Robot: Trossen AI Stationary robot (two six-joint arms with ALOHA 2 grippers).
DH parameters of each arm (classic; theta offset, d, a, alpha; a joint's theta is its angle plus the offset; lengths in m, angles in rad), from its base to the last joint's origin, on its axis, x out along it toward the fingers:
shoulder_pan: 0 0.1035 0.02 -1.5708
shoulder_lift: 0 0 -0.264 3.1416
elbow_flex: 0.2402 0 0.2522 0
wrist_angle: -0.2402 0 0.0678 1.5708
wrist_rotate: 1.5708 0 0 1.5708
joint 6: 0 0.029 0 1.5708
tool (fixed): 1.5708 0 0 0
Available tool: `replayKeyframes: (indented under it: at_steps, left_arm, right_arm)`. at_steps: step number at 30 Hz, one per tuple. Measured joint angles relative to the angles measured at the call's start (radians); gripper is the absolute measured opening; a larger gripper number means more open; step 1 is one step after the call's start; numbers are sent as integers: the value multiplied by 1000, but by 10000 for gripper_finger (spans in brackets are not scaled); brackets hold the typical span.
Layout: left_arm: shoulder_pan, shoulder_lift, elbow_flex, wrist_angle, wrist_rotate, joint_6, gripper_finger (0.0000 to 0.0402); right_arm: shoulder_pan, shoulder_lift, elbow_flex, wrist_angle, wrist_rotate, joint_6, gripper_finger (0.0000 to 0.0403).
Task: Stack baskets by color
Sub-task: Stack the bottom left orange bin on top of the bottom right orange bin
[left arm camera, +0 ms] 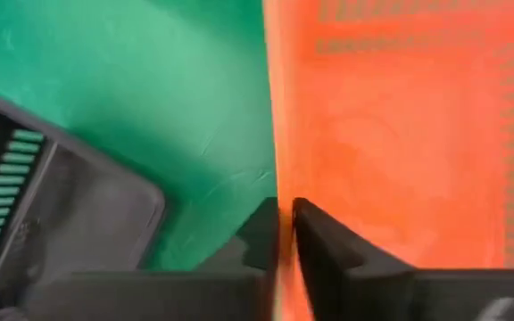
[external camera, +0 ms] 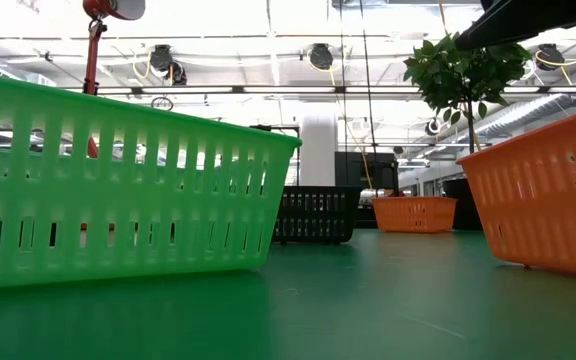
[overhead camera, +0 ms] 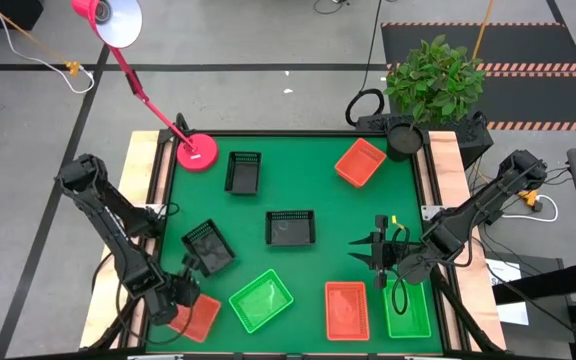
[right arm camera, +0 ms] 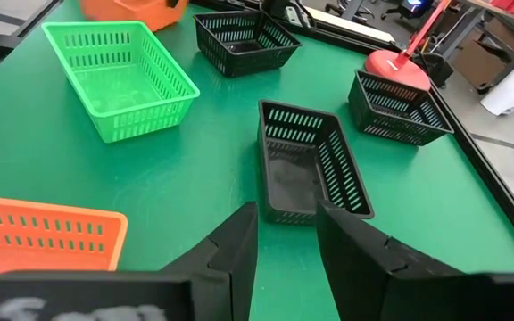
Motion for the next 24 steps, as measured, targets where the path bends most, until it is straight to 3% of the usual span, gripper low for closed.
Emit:
replayKeyframes:
  at_steps: [2,8,13,20,24]
  left_arm:
    - [0,-1,13,0,1,5,13]
    - [10,-2,105,-16,0,30,30]
    - [42,-2,232,-38,-13,51,10]
    - [79,-2,408,-84,-134,39,8]
    - [100,-2,500,-104,-278,54,10]
  right_arm:
    - [0,0,0,4,0,0,110]
    - [-1,0,0,48,2,3,110]
    - [-1,0,0,140,6,1,110]
    - [-1,0,-38,353,3,107,110]
    - [-1,0,-81,499,-27,102,110]
